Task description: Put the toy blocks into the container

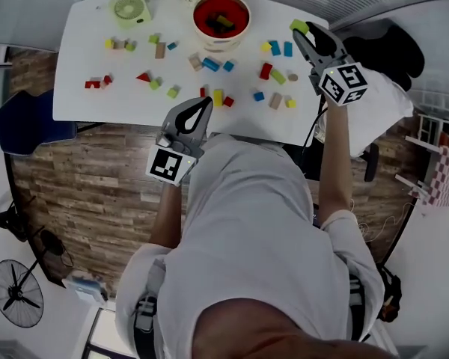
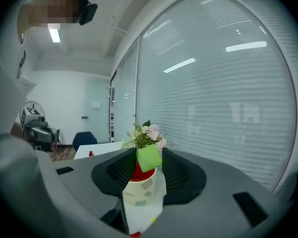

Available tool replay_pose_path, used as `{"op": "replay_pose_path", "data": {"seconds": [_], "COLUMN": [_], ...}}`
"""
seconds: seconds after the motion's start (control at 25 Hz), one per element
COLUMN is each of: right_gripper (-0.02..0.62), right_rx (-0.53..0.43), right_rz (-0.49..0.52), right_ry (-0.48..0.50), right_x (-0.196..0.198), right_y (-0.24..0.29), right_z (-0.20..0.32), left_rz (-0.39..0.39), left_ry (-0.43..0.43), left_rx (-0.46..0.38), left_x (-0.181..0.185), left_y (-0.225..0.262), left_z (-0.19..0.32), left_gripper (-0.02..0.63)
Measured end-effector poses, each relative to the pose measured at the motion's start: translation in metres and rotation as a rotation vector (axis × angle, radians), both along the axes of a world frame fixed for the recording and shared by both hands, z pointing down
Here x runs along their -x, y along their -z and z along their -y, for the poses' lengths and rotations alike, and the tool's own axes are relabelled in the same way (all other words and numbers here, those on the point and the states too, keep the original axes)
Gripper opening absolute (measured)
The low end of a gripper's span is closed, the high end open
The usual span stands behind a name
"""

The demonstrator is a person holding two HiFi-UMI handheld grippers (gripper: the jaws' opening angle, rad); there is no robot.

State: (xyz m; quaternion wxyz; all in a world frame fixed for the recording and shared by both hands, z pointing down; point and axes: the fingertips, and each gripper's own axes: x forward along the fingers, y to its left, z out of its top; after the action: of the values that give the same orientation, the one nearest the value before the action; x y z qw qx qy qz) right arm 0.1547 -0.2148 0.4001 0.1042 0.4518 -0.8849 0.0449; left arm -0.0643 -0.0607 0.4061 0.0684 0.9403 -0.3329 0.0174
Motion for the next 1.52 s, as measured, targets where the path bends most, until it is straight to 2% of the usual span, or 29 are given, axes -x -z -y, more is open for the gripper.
{"op": "replay_pose_path", "data": {"seconds": [0.12,0.24,0.48,0.64,0.76,0.8,0.88,0.92,1.0,1.08,1.16,1.24,1.28,1.36,1.52], "right_gripper": [0.164,0.164,0.164,0.164,0.170,0.248,0.345,0.356,0.345,0.301,0.224,0.112,0.008,0.002,0.002], "right_rx": [-0.009,0.028,0.232,0.362,0.374,0.378,0.432,0.438,0.392,0.342,0.275,0.185,0.137,0.071,0.040], "right_rz": [-0.170,-0.330,-0.671,-0.817,-0.860,-0.854,-0.815,-0.783,-0.701,-0.605,-0.500,-0.393,-0.348,-0.279,-0.129], "right_ry": [0.074,0.165,0.379,0.469,0.441,0.412,0.350,0.327,0.303,0.270,0.223,0.152,0.114,0.060,-0.042], "right_x": [0.039,0.085,0.159,0.178,0.181,0.180,0.171,0.168,0.170,0.168,0.162,0.152,0.146,0.134,0.103], "right_y": [-0.003,-0.029,-0.124,-0.174,-0.186,-0.186,-0.189,-0.185,-0.168,-0.144,-0.116,-0.086,-0.073,-0.056,-0.041], "right_z": [0.022,0.047,0.086,0.093,0.106,0.110,0.110,0.110,0.110,0.105,0.094,0.077,0.065,0.038,-0.021], "left_rz": [-0.018,-0.028,-0.029,-0.004,0.025,0.043,0.050,0.039,0.022,0.036,0.033,0.019,0.021,0.019,0.003], "left_ry": [0.022,0.060,0.170,0.240,0.267,0.267,0.264,0.261,0.241,0.205,0.173,0.138,0.116,0.082,0.056], "left_rx": [-0.001,0.010,0.047,0.052,0.058,0.063,0.068,0.067,0.057,0.048,0.036,0.031,0.030,0.032,0.036], "left_x": [0.007,0.019,0.054,0.079,0.092,0.096,0.099,0.099,0.096,0.093,0.089,0.085,0.082,0.076,0.068], "left_y": [0.000,-0.003,-0.007,-0.009,-0.013,-0.016,-0.018,-0.016,-0.014,-0.016,-0.014,-0.013,-0.015,-0.018,-0.011], "left_z": [-0.003,-0.012,-0.031,-0.040,-0.044,-0.046,-0.048,-0.047,-0.046,-0.045,-0.043,-0.040,-0.040,-0.039,-0.035], "left_gripper": [-0.002,-0.002,-0.002,-0.002,-0.002,-0.002,-0.002,-0.002,-0.002,-0.002,-0.002,-0.002,-0.002,-0.002,-0.002]}}
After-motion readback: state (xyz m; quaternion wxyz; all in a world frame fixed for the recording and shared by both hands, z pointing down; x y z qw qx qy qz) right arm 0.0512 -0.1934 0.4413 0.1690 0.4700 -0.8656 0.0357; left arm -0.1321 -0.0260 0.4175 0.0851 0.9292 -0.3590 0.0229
